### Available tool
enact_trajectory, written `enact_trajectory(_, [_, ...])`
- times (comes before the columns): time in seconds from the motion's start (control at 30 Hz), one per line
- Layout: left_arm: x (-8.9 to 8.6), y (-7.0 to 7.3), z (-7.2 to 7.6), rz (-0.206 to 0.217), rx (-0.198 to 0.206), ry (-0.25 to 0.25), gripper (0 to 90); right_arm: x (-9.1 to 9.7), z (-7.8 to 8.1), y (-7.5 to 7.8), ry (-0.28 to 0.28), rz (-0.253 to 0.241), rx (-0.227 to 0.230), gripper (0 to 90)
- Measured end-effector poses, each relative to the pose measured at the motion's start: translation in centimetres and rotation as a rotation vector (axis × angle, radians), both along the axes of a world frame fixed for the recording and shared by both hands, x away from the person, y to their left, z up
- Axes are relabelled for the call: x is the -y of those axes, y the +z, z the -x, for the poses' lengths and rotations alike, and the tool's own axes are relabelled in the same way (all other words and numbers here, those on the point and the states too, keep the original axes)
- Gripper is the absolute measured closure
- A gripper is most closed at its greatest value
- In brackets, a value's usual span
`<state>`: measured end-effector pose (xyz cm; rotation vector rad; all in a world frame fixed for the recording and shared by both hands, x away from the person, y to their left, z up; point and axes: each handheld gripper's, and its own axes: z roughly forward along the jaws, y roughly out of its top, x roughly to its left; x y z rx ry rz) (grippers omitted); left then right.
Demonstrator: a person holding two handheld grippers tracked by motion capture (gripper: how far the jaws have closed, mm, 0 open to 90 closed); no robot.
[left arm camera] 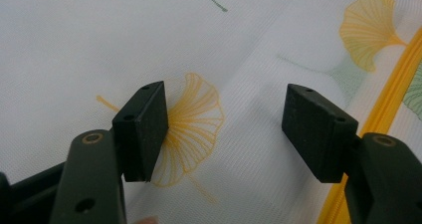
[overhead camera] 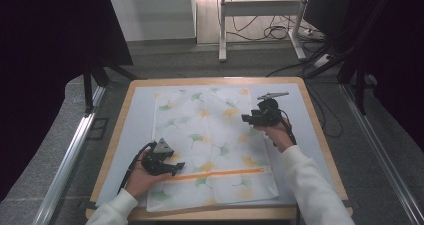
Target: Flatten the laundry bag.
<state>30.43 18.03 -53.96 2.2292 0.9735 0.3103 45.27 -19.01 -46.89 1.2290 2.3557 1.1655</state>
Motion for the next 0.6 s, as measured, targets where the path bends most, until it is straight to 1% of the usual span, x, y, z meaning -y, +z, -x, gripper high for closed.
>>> enact_trajectory(0.03, [0.0,0.0,0.0,0.0,0.0,0.0,34.6,0.0,0.0,0.0,0.0,0.0,0.0,45.3])
enact_trajectory(0.1, [0.0,0.0,0.0,-0.003,0.002,-0.001,34.6,0.2,0.3,0.7,0.0,0.001,0.029,45.2])
enact_trajectory(0.13, [0.0,0.0,0.0,-0.005,0.004,-0.001,34.6,0.3,0.8,1.1,0.013,0.007,0.034,45.2])
enact_trajectory(0.17, [0.0,0.0,0.0,-0.005,0.005,0.0,34.6,0.2,1.0,1.2,0.024,0.02,0.036,45.5])
enact_trajectory(0.2, [0.1,0.0,0.0,-0.006,0.007,0.003,34.6,0.1,1.3,1.2,0.036,0.033,0.035,45.9])
enact_trajectory(0.23, [0.1,0.0,0.0,-0.006,0.007,0.003,34.5,0.1,1.3,1.2,0.036,0.033,0.035,45.9])
enact_trajectory(0.27, [0.0,0.0,0.1,-0.007,0.007,0.01,34.5,-0.1,1.9,0.9,0.056,0.065,0.025,46.5])
enact_trajectory(0.3, [0.0,0.0,0.1,-0.007,0.007,0.01,34.4,-0.1,1.9,0.9,0.056,0.065,0.025,46.5])
enact_trajectory(0.33, [0.0,0.1,0.1,-0.008,0.009,0.014,34.5,0.0,2.6,0.4,0.078,0.073,0.014,47.0])
enact_trajectory(0.37, [0.0,0.1,0.1,-0.008,0.009,0.014,34.5,0.0,2.6,0.4,0.078,0.073,0.014,47.0])
enact_trajectory(0.4, [0.0,0.1,0.1,-0.009,0.011,0.015,34.5,0.3,3.4,-0.1,0.1,0.09,0.01,47.6])
enact_trajectory(0.43, [-0.1,0.1,0.1,-0.01,0.015,0.015,34.5,0.3,3.4,-0.1,0.1,0.09,0.01,47.6])
enact_trajectory(0.47, [-0.3,0.3,0.1,-0.005,0.019,0.031,34.4,0.7,4.2,-0.4,0.109,0.103,-0.003,47.9])
enact_trajectory(0.5, [-0.3,0.3,0.1,-0.005,0.019,0.031,34.3,0.7,4.2,-0.4,0.109,0.103,-0.003,47.9])
enact_trajectory(0.53, [-0.9,0.6,0.1,0.005,0.027,0.049,34.2,1.2,4.7,-0.7,0.106,0.117,0.0,47.9])
enact_trajectory(0.57, [-0.9,0.6,0.1,0.005,0.027,0.049,33.9,1.2,4.7,-0.7,0.106,0.117,0.0,47.9])
enact_trajectory(0.6, [-1.9,1.0,0.2,0.014,0.041,0.091,33.6,1.7,4.9,-0.8,0.093,0.112,-0.004,47.9])
